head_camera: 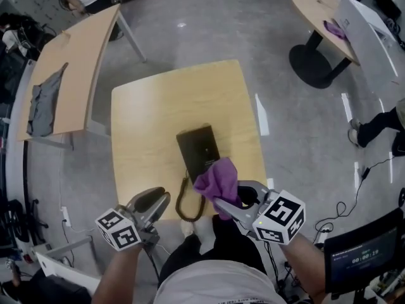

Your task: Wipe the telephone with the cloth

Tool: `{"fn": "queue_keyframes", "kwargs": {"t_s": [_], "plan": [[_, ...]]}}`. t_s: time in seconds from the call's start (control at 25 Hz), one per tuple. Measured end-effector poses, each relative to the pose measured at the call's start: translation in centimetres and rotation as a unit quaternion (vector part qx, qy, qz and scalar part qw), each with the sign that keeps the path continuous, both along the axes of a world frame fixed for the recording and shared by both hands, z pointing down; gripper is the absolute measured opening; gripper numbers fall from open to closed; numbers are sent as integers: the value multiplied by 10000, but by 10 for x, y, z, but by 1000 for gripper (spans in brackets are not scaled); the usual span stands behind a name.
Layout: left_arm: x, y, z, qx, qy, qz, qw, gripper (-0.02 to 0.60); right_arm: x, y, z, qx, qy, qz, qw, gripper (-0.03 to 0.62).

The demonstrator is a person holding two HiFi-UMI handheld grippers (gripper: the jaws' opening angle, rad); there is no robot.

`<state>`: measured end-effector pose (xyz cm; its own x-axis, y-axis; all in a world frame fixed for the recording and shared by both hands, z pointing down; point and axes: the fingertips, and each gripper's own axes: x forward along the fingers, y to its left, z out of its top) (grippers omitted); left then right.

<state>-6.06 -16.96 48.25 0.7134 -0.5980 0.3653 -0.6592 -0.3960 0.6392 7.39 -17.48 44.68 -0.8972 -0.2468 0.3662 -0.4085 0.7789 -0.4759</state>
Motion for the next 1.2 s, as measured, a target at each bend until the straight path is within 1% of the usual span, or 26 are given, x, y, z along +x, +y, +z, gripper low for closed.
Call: {"fn": "queue_keyframes", "kwargs": {"t_s": [0.08,0.16,0.28,0.4,0.48,0.64,0.84,0.96,1.12,1.2], "plan": [[11,17,-13,140,-14,99,9999,53,-1,6,-3,91,20,-23,10000,117],[24,36,-23,240,-52,291,9993,5,-3,13,-6,175,18,4,9998,117],[42,65,-39,476,-61,727,9962,4,-9,26,-12,329,36,101,9994,117],[49,100,-61,768,109,1004,9919,3,-16,52,-18,481,150,189,9985,117],[44,126,-74,908,184,1115,9894,3,-24,75,-21,567,230,276,9977,117],[21,183,-91,1125,73,1251,9857,4,-41,129,-31,734,336,457,9957,117],[-7,242,-108,1294,114,1345,9824,5,-62,196,-50,846,406,579,9939,117],[-18,267,-116,1356,126,1283,9823,5,-65,231,-60,935,530,539,9927,117],[-23,297,-126,1552,86,1169,9809,5,-60,260,-72,1087,599,517,9909,117],[-21,312,-125,1559,100,1126,9813,5,-55,273,-76,1142,619,531,9901,117]]}}
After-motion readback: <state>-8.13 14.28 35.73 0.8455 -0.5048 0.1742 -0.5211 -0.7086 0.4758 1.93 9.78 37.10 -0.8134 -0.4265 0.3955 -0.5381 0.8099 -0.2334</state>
